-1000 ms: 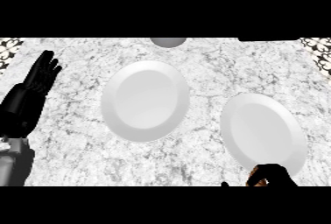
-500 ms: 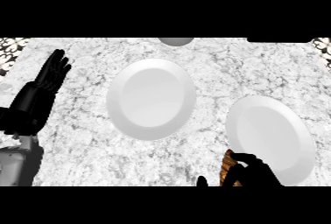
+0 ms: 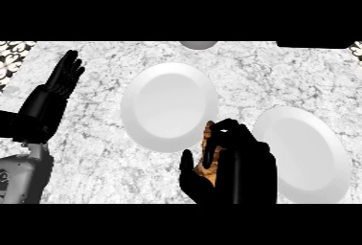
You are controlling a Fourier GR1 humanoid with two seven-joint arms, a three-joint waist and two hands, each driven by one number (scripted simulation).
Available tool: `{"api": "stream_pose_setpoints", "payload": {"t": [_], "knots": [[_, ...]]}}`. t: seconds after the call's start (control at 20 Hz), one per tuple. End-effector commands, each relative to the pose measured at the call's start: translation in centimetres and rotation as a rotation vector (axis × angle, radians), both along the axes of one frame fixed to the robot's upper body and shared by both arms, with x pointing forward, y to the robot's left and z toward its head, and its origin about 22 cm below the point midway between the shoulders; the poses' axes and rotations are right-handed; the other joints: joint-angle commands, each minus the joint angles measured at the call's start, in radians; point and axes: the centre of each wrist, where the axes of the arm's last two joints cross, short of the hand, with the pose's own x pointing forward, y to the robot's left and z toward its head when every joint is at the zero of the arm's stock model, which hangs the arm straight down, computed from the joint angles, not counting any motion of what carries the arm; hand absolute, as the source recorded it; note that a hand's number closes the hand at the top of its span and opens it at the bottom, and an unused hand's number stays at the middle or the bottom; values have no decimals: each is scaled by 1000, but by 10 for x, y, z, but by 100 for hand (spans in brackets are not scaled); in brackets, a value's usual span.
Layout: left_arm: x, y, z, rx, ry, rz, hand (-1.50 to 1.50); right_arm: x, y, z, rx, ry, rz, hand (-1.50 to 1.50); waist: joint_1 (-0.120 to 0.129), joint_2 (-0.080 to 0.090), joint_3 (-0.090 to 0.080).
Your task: Pick the croissant from the plate and place it in the plate
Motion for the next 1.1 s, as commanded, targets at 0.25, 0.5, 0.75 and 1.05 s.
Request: {"api": "stream_pose_setpoints", "payload": {"t": [0.25, 0.5, 0.75, 1.05], "knots": [[15, -16, 9, 9, 1, -25, 0, 91, 29, -2, 149, 132, -112, 150, 14, 6, 2], [15, -11, 19, 1, -16, -6, 0, 142, 35, -1, 98, 166, -156, 150, 29, 7, 1], [12, -12, 4, 1, 4, -44, 0, 171, 35, -44, 45, 250, -180, 150, 38, 11, 1], [14, -13, 4, -3, -2, -37, 0, 187, 27, -55, 239, 236, -234, -150, 60, 15, 2]]}}
